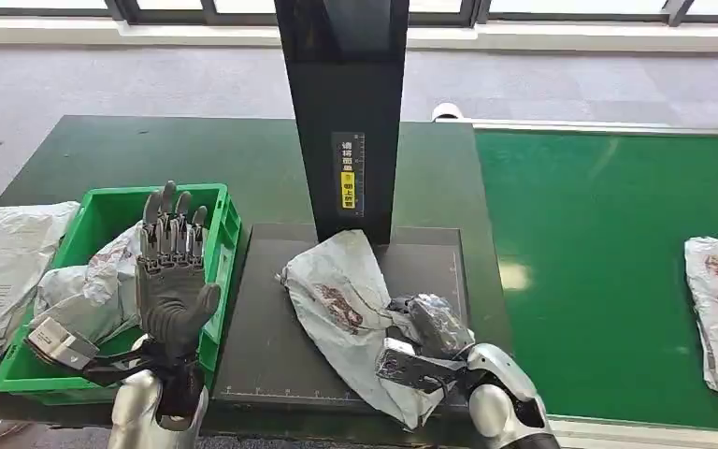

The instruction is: Moved the parcel from conveyor to table for the left to box.

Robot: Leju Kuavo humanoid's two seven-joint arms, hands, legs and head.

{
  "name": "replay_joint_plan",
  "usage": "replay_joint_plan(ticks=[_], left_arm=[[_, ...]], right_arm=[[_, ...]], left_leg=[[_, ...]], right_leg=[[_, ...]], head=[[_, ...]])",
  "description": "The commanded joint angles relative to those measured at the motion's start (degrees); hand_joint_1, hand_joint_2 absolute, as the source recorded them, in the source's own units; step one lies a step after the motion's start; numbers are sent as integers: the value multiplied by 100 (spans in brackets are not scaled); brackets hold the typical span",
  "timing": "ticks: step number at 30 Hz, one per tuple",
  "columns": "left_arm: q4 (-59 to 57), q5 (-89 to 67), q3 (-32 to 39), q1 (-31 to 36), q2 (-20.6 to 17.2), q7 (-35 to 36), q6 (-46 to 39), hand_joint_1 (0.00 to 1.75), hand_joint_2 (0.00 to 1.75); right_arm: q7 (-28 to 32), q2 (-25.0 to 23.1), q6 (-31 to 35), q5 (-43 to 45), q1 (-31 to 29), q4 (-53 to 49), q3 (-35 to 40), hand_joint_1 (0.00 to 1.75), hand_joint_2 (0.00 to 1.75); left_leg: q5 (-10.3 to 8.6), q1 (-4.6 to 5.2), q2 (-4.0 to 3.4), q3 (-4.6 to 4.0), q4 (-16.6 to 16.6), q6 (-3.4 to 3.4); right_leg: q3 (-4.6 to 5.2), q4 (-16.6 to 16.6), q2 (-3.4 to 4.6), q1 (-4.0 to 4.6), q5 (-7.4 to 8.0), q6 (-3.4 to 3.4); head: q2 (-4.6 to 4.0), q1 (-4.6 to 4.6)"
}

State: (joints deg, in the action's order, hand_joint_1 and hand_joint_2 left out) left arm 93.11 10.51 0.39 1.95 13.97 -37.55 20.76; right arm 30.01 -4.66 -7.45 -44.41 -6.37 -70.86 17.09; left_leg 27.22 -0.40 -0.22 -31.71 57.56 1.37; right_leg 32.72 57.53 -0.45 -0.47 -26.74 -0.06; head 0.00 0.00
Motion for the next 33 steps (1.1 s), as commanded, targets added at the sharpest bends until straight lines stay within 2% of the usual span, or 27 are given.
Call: replay_joint_plan(ticks=[1,2,3,20,21,22,23,29,30,33], left_arm=[[51,-46,186,-75,-45,2,-129,0,175],[126,-42,214,-119,-34,29,-120,0,175],[177,-56,246,-159,-9,53,-161,0,175],[250,-55,249,-216,-1,62,-150,0,175],[241,-74,254,-225,15,87,-198,0,175],[254,-163,254,-239,32,119,-307,0,175],[264,-323,179,-213,11,116,-398,0,175],[202,-467,53,-143,8,156,-575,0,175],[107,-1435,-148,-54,-27,296,-1270,0,175],[-80,-1672,-351,73,-26,321,-1563,0,175]], right_arm=[[-597,26,490,-198,-526,833,-7,0,175],[-616,3,655,-222,-560,864,-92,0,175],[-756,-79,1107,-296,-547,799,-281,0,175],[-786,-81,1085,-295,-548,701,-295,0,175],[-953,-194,1656,-255,-479,576,-593,0,175],[-1019,-194,1766,-273,-468,508,-690,0,175],[-939,-270,2237,-182,-408,352,-925,0,175],[-871,-226,2368,-73,-313,139,-1060,0,175],[-549,-367,3063,216,-211,-47,-1308,0,175],[-526,-319,3119,328,-80,-351,-1356,0,175]], left_leg=[[-4,0,-16,6,-10,-5],[-1,0,-20,5,-5,-3],[-5,1,-24,7,-11,-5],[-6,1,-6,3,-8,-4],[-4,1,-4,3,-6,-3],[-7,1,-5,4,-10,-4],[-4,1,-2,1,-4,-3],[-4,1,5,2,-4,-4],[-7,0,7,0,-6,-6],[-10,1,26,-3,-3,-3]], right_leg=[[0,-11,21,0,11,1],[0,-7,23,1,9,1],[0,-13,29,0,14,1],[0,-8,11,-1,9,1],[-1,-6,8,0,6,1],[-1,-10,10,-1,9,1],[0,-5,5,-1,5,1],[-2,-8,0,-1,5,2],[-1,-10,0,0,7,3],[1,-5,-23,-1,1,0]], head=[[0,0],[0,0],[0,0],[0,0],[0,0],[0,0],[0,0],[0,0],[0,0],[0,0]])
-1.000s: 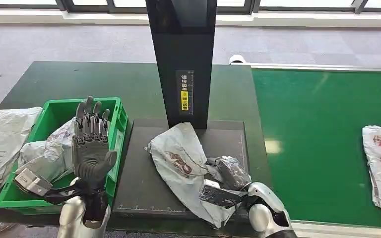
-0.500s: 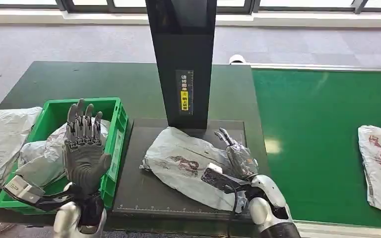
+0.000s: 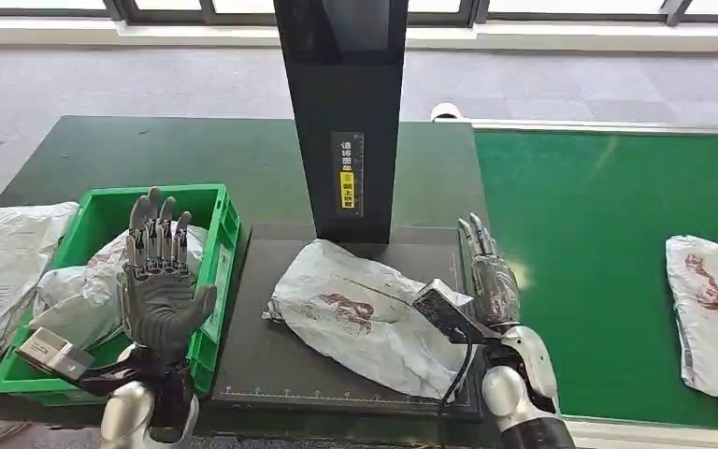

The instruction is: Moved the parcel from conveyor to table for the left to box.

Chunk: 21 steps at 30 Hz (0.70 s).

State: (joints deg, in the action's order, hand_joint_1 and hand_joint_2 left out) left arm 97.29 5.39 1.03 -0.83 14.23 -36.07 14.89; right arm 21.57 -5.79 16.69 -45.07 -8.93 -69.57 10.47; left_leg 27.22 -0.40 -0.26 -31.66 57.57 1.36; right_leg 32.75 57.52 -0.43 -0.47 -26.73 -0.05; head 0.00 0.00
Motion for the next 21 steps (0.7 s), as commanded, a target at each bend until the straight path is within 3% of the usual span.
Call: replay_joint_plan(ticks=[1,21], left_arm=[[-497,-1160,-414,351,-52,172,-976,0,175],[-791,-1843,-773,450,-215,436,-1387,0,175]], right_arm=[[318,-205,704,394,176,-480,-694,0,175],[465,-309,1014,580,285,-756,-872,0,175]], left_leg=[[-8,3,30,-9,-1,-2],[-8,1,11,1,-8,-3]], right_leg=[[2,-1,-25,-3,-2,0],[-5,-8,-6,-1,5,0]], head=[[0,0],[0,0]])
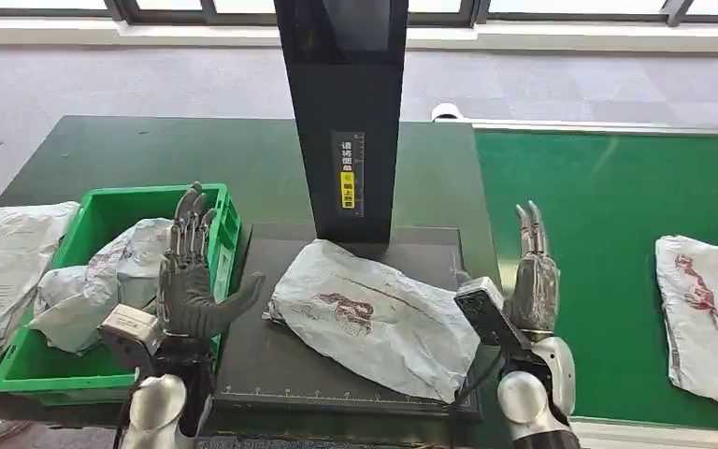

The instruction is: Moved the parcel from conveyor to table for the left to box.

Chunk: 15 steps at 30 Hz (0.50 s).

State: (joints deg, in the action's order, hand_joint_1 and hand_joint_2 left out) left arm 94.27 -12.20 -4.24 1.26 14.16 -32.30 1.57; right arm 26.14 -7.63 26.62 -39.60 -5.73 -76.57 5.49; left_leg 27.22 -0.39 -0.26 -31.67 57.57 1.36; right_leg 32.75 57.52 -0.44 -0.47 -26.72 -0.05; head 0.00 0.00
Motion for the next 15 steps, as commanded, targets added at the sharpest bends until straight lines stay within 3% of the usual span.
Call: replay_joint_plan(ticks=[1,15], left_arm=[[-490,-84,-246,242,-209,59,-54,0,175],[-490,-84,-246,242,-209,59,-54,0,175]], right_arm=[[8,-126,21,33,-34,-56,-374,0,175],[8,-126,21,33,-34,-56,-374,0,175]], left_leg=[[-6,0,8,0,-5,-2],[-5,0,8,-1,-4,-3]], right_leg=[[-2,-6,-4,1,4,0],[-1,-5,-5,0,4,0]], head=[[0,0],[0,0]])
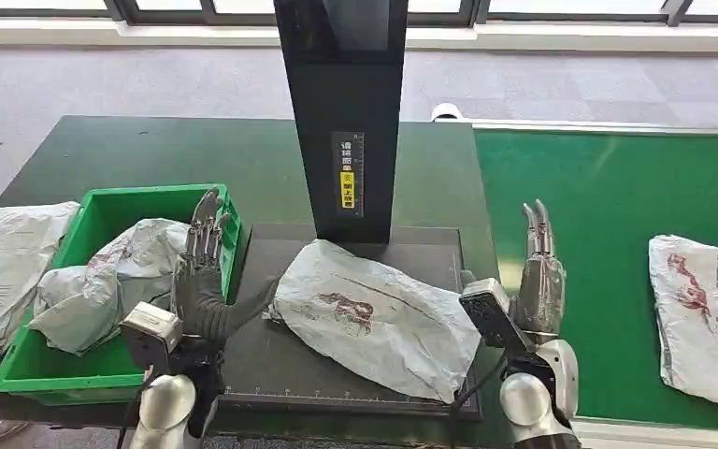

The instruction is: Moved the parcel from conveyor to table for the left to box.

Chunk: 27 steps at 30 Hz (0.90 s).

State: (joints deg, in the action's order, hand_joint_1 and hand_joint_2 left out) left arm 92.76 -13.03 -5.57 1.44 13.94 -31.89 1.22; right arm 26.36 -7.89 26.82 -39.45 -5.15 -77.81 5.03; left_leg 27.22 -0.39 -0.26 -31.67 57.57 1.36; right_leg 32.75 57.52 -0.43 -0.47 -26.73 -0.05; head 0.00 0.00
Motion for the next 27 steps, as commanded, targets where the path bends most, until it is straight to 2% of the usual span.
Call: replay_joint_plan(ticks=[1,4,5,6,7,8,10,14,19,21,27], left_arm=[[-339,-1,-113,223,-187,18,-20,0,175],[-339,-1,-113,223,-187,18,-20,0,175],[-708,-721,-491,338,-526,738,19,0,175],[-1462,-1339,-586,563,-404,773,-236,0,175],[-2421,-1471,-625,861,-310,446,-562,0,175],[-2847,-1468,-638,1000,-276,243,-692,0,175],[-2934,-1459,-635,1029,-265,194,-721,0,175],[-2858,-1468,-636,1026,-293,231,-699,0,175],[-2751,-1479,-650,983,-304,239,-697,0,175],[-3015,-1870,-751,1062,-317,668,-789,0,175],[-3968,-2712,-1051,1384,-291,1068,-964,0,175]], right_arm=[[-14,-100,1,18,-92,68,-328,0,175],[-14,-100,1,18,-92,68,-328,0,175],[563,-277,721,88,-65,-139,-533,0,175],[659,-304,1261,52,0,-145,-524,0,175],[632,-368,1318,-80,88,-313,-579,0,175],[643,-410,1318,-118,124,-389,-618,0,175],[639,-407,1318,-121,133,-400,-614,0,175],[642,-407,1318,-120,118,-376,-625,0,175],[656,-415,1318,-120,109,-360,-635,0,175],[1279,-915,1318,-65,159,-689,-1314,0,175],[1364,-1211,1318,155,273,-1284,-1651,0,175]], left_leg=[[-4,1,6,0,-3,-2],[-7,1,8,1,-8,-3],[-6,2,8,0,-6,-3],[-4,1,6,0,-3,-2],[-13,3,27,4,-14,-3],[-17,8,41,10,-18,-3],[-21,11,57,9,-21,-5],[-10,6,0,5,-9,-6],[-17,2,9,1,-14,-6],[-24,0,7,2,-25,-9],[-14,4,17,1,-11,-6]], right_leg=[[-2,-3,-3,-1,2,0],[-4,-10,-3,0,6,0],[-2,-5,-4,-1,4,0],[-1,-2,-3,-1,2,0],[-10,-11,-22,-3,4,-1],[-16,-13,-37,-8,1,0],[-18,-17,-50,-11,3,1],[-4,-7,1,-6,11,-3],[-3,-16,-3,-1,18,-1],[-3,-28,2,1,26,-1],[-3,-10,-11,-4,12,-2]], head=[[0,0],[0,0],[0,0],[0,0],[0,0],[0,0],[0,0],[0,0],[0,0],[0,0],[0,0]])
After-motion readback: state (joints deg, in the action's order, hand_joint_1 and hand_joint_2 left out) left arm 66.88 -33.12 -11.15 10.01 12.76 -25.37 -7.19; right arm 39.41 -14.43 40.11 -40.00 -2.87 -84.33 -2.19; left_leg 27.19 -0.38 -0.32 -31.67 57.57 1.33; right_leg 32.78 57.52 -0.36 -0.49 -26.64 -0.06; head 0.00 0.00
